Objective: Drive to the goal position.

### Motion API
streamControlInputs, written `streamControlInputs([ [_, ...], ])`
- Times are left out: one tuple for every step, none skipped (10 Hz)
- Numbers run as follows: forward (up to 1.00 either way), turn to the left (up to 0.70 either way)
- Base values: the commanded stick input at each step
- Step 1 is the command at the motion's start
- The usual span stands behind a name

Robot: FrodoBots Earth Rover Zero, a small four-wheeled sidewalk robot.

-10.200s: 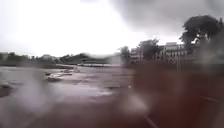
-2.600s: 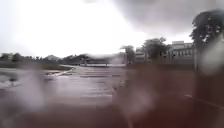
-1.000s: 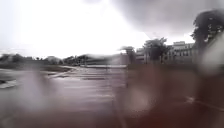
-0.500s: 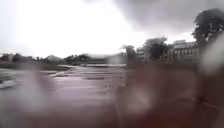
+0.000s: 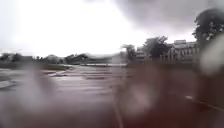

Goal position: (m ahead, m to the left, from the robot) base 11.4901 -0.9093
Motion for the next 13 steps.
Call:
streamControlInputs([
  [0.45, 0.00],
  [0.45, 0.00],
  [0.45, 0.00],
  [0.45, 0.00],
  [0.45, 0.00],
  [0.45, 0.00],
  [0.45, 0.00],
  [0.45, 0.00],
  [0.45, 0.00],
  [0.45, 0.00],
  [0.45, 0.00],
  [0.45, 0.00],
  [0.45, 0.00],
])
